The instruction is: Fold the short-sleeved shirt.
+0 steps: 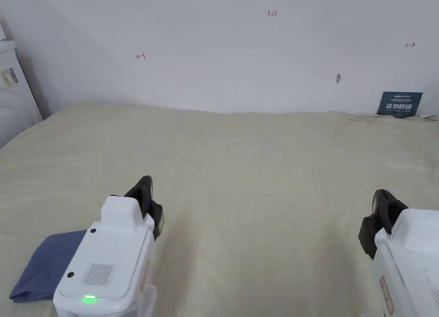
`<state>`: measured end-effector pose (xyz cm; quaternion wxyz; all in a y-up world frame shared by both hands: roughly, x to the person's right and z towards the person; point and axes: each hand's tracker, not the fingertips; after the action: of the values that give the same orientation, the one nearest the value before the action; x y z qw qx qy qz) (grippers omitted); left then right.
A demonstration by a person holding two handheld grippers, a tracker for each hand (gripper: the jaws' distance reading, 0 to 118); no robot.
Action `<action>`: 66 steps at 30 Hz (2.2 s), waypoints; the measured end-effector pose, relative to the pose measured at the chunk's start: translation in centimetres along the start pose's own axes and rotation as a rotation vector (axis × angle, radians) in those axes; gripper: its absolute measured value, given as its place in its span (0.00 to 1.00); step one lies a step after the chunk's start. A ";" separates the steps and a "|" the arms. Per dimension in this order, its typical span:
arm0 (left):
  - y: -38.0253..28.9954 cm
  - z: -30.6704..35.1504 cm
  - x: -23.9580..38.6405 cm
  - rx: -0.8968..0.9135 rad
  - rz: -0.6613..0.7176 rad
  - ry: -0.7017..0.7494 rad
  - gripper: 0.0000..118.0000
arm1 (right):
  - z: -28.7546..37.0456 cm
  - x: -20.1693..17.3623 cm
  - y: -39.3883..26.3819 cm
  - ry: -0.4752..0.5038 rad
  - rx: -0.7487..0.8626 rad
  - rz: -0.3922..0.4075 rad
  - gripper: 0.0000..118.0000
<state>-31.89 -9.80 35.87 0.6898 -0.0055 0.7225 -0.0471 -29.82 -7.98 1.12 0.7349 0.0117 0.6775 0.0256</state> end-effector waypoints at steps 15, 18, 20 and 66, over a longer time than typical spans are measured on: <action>-0.3 0.1 2.0 -0.002 -0.017 -0.046 0.00 | 0.4 0.3 -0.3 -0.014 0.004 0.004 0.00; -0.3 0.0 2.0 -0.002 -0.014 -0.048 0.00 | 0.4 0.3 -0.3 -0.014 0.002 0.004 0.00; -0.3 0.0 1.9 -0.004 -0.010 -0.049 0.00 | 0.4 0.4 -0.3 -0.015 0.003 0.004 0.00; -0.2 0.2 0.6 -0.004 0.025 -0.024 0.97 | 0.7 0.3 0.4 -0.022 0.020 -0.001 0.97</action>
<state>-31.71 -10.03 35.25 0.6990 0.0015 0.7141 -0.0370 -29.08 -7.57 0.91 0.7422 0.0190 0.6697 0.0186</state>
